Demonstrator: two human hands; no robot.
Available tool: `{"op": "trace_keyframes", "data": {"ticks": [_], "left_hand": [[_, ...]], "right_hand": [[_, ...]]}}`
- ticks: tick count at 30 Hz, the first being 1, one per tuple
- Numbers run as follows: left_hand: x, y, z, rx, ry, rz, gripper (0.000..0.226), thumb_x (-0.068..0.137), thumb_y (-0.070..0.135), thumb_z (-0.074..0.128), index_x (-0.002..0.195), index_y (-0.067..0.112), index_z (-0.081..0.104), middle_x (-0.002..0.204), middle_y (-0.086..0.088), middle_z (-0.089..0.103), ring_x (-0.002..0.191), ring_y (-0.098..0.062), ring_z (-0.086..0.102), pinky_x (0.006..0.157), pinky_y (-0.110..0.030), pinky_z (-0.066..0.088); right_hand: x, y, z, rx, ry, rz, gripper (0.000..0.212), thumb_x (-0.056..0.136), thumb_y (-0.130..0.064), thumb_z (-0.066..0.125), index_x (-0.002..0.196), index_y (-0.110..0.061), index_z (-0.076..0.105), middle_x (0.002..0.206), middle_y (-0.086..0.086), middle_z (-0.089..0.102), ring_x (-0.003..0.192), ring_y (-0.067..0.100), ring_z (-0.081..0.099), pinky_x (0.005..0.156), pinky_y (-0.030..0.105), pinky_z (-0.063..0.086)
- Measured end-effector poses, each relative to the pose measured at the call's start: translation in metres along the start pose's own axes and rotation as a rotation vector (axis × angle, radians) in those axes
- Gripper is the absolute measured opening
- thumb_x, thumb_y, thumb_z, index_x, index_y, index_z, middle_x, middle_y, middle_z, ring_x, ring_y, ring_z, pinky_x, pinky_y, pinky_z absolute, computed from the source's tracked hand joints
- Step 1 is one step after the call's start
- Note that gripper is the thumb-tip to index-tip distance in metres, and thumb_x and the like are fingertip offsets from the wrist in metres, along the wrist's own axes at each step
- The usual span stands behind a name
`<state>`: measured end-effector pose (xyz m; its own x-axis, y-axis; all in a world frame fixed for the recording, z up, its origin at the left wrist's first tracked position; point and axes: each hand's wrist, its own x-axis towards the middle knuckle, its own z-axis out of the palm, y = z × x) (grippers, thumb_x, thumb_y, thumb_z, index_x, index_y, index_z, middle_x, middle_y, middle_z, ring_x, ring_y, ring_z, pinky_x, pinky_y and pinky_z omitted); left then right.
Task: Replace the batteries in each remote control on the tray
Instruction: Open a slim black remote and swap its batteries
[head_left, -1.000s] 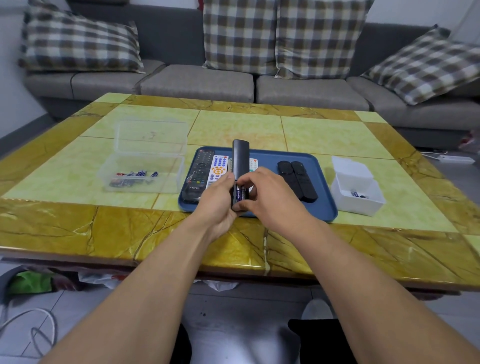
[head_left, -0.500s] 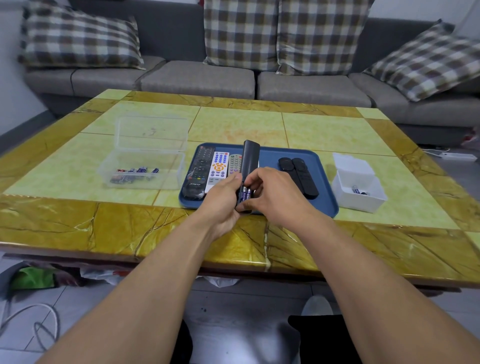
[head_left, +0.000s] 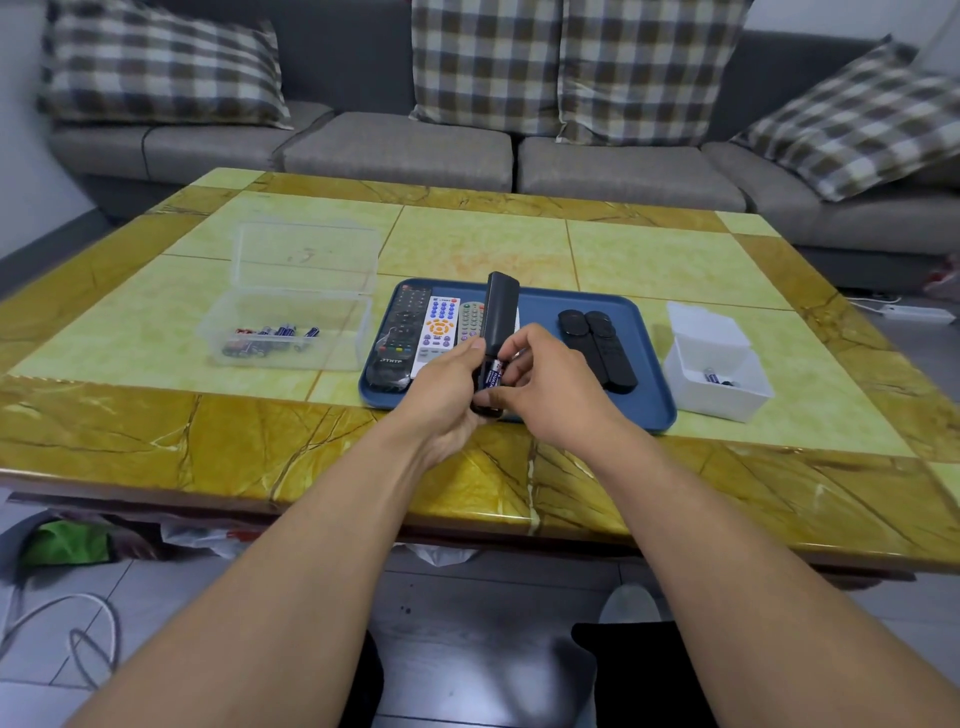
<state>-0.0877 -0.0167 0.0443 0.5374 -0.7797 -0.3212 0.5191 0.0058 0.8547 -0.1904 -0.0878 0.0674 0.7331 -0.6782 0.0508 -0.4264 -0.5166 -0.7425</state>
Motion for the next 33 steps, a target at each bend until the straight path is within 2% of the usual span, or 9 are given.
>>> {"op": "trace_keyframes", "data": {"ticks": [5, 11, 15, 19, 22, 25, 29, 32, 33], "left_hand": [[0.0, 0.002, 0.0, -0.03, 0.01, -0.038, 0.04, 0.109, 0.021, 0.038, 0.148, 0.012, 0.044, 0.132, -0.017, 0.063, 0.084, -0.025, 0.07, 0.079, -0.044, 0.055], [-0.001, 0.004, -0.001, -0.081, -0.023, -0.04, 0.036, 0.11, 0.02, 0.035, 0.138, 0.005, 0.053, 0.096, -0.014, 0.074, 0.076, -0.022, 0.073, 0.075, -0.045, 0.061], [-0.002, 0.006, 0.0, -0.102, -0.053, -0.051, 0.036, 0.11, 0.02, 0.035, 0.136, 0.002, 0.053, 0.098, -0.016, 0.073, 0.078, -0.024, 0.072, 0.089, -0.05, 0.057], [-0.005, 0.003, 0.004, -0.096, 0.0, -0.088, 0.035, 0.11, 0.02, 0.034, 0.136, 0.002, 0.051, 0.094, -0.014, 0.072, 0.062, -0.016, 0.073, 0.074, -0.047, 0.06], [-0.002, 0.002, -0.001, -0.099, 0.049, -0.088, 0.038, 0.11, 0.021, 0.035, 0.14, 0.002, 0.05, 0.109, -0.018, 0.071, 0.077, -0.022, 0.074, 0.075, -0.046, 0.061], [0.0, 0.002, -0.002, -0.09, 0.071, -0.079, 0.038, 0.109, 0.021, 0.037, 0.138, 0.002, 0.053, 0.106, -0.016, 0.072, 0.079, -0.021, 0.072, 0.073, -0.041, 0.061], [-0.002, 0.002, -0.001, -0.064, 0.11, -0.059, 0.035, 0.109, 0.02, 0.041, 0.134, 0.0, 0.055, 0.1, -0.017, 0.07, 0.063, -0.019, 0.07, 0.059, -0.038, 0.062], [0.0, 0.004, -0.002, -0.06, 0.083, -0.024, 0.036, 0.107, 0.023, 0.044, 0.137, 0.005, 0.055, 0.115, -0.019, 0.071, 0.093, -0.028, 0.07, 0.091, -0.05, 0.058], [0.001, 0.005, -0.002, -0.062, 0.087, -0.01, 0.035, 0.107, 0.023, 0.046, 0.136, 0.006, 0.055, 0.117, -0.019, 0.07, 0.091, -0.028, 0.07, 0.09, -0.047, 0.057]], "right_hand": [[0.001, 0.001, 0.0, 0.046, 0.023, 0.03, 0.041, 0.072, -0.026, 0.089, 0.101, -0.02, 0.062, 0.085, 0.0, 0.068, 0.076, 0.014, 0.065, 0.07, 0.03, 0.055], [0.005, 0.005, 0.003, 0.196, 0.076, 0.026, 0.018, 0.086, -0.019, 0.076, 0.096, -0.021, 0.062, 0.076, -0.002, 0.073, 0.075, 0.012, 0.07, 0.078, 0.039, 0.059], [0.008, 0.006, 0.001, 0.178, 0.162, 0.029, 0.01, 0.089, -0.018, 0.069, 0.094, -0.027, 0.066, 0.077, -0.003, 0.071, 0.074, 0.01, 0.07, 0.076, 0.035, 0.058], [0.007, 0.008, 0.006, 0.112, 0.131, 0.067, 0.012, 0.083, -0.016, 0.079, 0.087, -0.023, 0.07, 0.075, -0.002, 0.072, 0.073, 0.013, 0.071, 0.07, 0.035, 0.061], [0.005, 0.008, 0.007, 0.098, 0.132, 0.081, 0.016, 0.08, -0.019, 0.082, 0.089, -0.022, 0.07, 0.08, -0.006, 0.072, 0.076, 0.008, 0.069, 0.06, 0.011, 0.05], [0.002, 0.006, 0.007, 0.136, 0.12, 0.099, 0.022, 0.076, -0.021, 0.086, 0.091, -0.02, 0.07, 0.085, -0.004, 0.072, 0.077, 0.005, 0.066, 0.057, 0.004, 0.045], [0.002, 0.005, 0.01, 0.205, 0.081, 0.153, 0.028, 0.073, -0.013, 0.087, 0.092, -0.021, 0.069, 0.083, 0.001, 0.073, 0.077, 0.017, 0.072, 0.073, 0.036, 0.062], [0.002, 0.003, 0.003, 0.403, 0.089, 0.169, 0.033, 0.077, 0.003, 0.079, 0.102, -0.016, 0.067, 0.081, 0.002, 0.071, 0.073, 0.02, 0.072, 0.07, 0.04, 0.063], [0.002, 0.0, -0.001, 0.519, 0.085, 0.198, 0.034, 0.081, 0.009, 0.073, 0.107, -0.012, 0.065, 0.08, 0.003, 0.07, 0.07, 0.019, 0.071, 0.069, 0.037, 0.063]]}}
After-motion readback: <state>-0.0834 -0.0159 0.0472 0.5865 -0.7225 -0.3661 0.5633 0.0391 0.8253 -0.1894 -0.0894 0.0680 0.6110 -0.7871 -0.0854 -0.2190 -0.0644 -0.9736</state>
